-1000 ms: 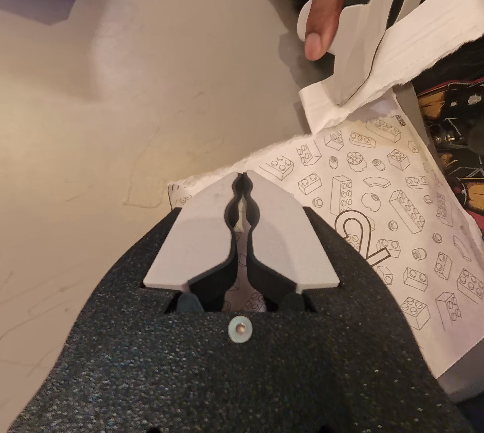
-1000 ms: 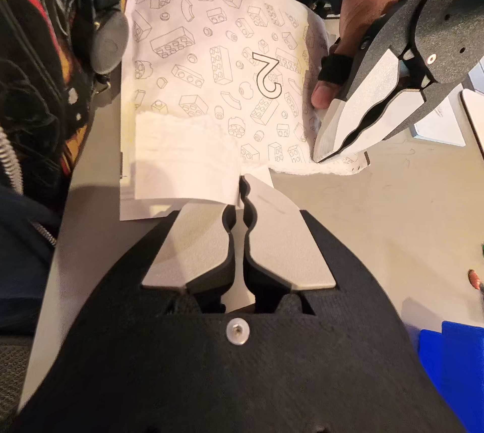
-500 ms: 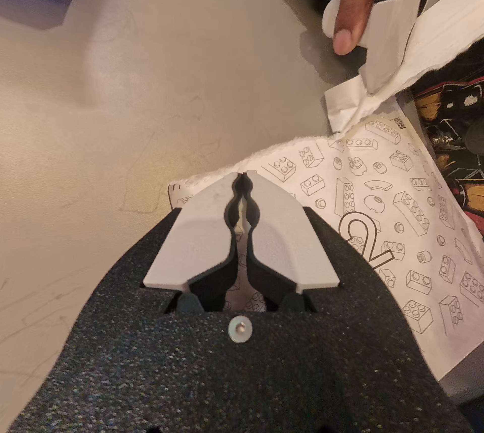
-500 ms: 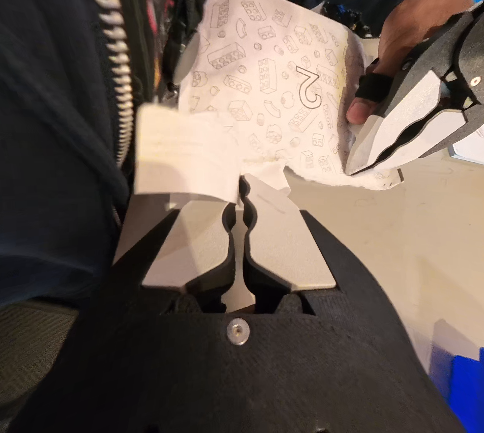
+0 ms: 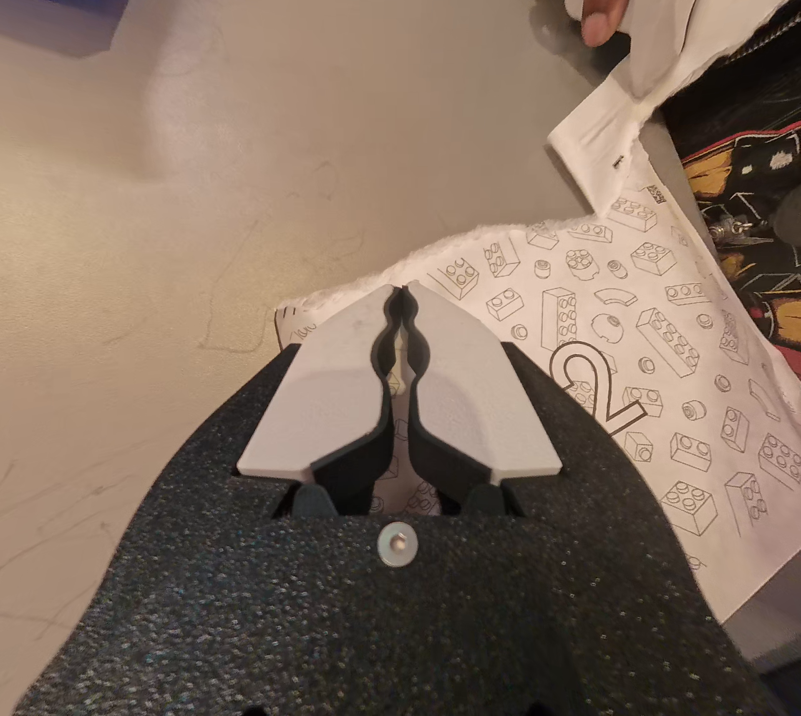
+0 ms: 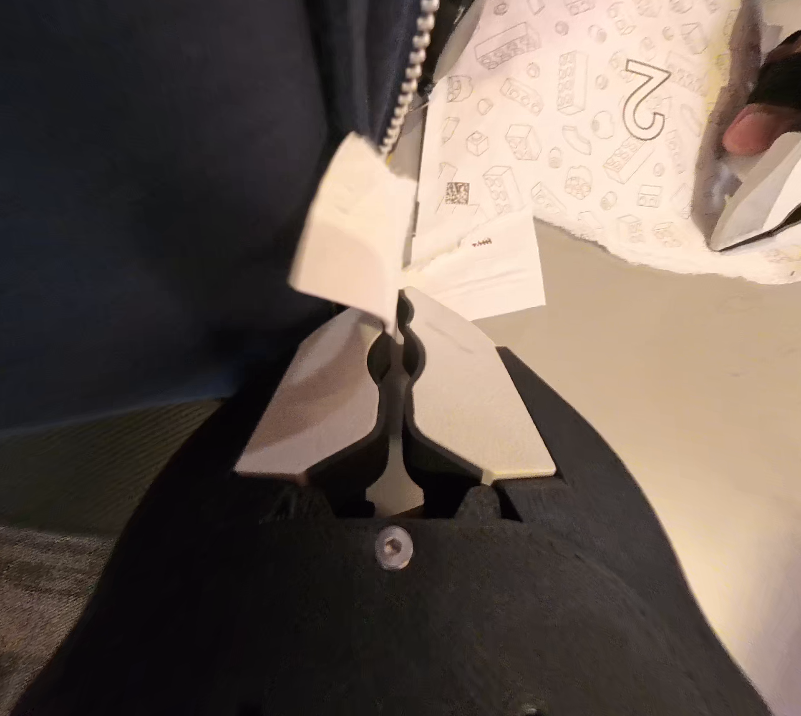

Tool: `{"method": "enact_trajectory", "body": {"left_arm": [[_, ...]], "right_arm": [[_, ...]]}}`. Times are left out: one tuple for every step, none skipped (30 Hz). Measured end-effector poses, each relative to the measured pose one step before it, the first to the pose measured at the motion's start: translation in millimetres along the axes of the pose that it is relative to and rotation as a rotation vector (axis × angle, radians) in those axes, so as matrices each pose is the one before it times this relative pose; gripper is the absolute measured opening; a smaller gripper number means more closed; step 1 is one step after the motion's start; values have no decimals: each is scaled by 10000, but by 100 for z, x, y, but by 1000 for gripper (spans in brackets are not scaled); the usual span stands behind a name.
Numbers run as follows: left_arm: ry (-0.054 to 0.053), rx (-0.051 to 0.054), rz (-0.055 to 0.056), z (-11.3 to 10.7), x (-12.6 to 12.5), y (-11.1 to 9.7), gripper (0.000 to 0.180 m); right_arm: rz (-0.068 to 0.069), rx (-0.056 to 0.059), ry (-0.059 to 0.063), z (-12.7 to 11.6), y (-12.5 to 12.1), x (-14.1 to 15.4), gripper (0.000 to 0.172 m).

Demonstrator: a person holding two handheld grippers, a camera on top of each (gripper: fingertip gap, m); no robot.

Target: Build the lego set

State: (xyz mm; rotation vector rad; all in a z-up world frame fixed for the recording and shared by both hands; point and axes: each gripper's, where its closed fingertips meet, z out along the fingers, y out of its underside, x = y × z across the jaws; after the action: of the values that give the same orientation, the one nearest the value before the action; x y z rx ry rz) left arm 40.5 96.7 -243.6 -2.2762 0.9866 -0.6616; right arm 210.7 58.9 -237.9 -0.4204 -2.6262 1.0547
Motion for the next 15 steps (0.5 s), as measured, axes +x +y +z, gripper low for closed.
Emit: {"method": "enact_trajectory", "body": {"left_arm": [[11, 21, -8, -4, 1, -13, 1], [12, 5, -18, 0, -7, -14, 1], [7, -2, 18, -5, 4, 9, 1], [11, 15, -13, -5, -2, -11, 1], [-12, -9, 19, 9, -3, 3, 1], [-15, 2, 12, 8, -1, -1, 1], [-5, -2, -2, 8, -7, -8, 1], [0, 2, 2, 1, -1, -2, 1], [1, -1, -8, 3, -1, -5, 1], [-9, -9, 10, 12, 0, -2, 1], [-11, -6, 8, 5, 0, 4, 1], [-24, -3, 19, 4, 12, 0, 1], [-41, -21, 23, 20, -4, 9, 1], [-29, -31, 76, 23, 66, 9, 1], [-3, 28, 130, -18, 107, 3, 0]], "right_arm": [[59, -43, -78, -163, 188, -264, 0], [55, 16, -63, -199, 112, -212, 0], [78, -16, -197, -161, 135, -397, 0], [37, -39, -83, -108, 147, -292, 0], [-9, -26, -172, -80, 90, -433, 0], [29, -106, -251, -17, 191, -539, 0], [-11, -52, -64, -22, 104, -273, 0], [42, 20, -40, -48, 4, -142, 0], [23, 12, -40, -54, 22, -53, 0], [12, -10, -54, 8, 18, 3, 0], [-21, -27, -76, 67, 8, -7, 0], [-29, -23, -47, 55, -11, 38, 0], [79, 28, 44, -12, -48, 186, 0], [200, 101, 191, -115, -117, 455, 1], [178, 168, 235, -212, -145, 528, 3]]}}
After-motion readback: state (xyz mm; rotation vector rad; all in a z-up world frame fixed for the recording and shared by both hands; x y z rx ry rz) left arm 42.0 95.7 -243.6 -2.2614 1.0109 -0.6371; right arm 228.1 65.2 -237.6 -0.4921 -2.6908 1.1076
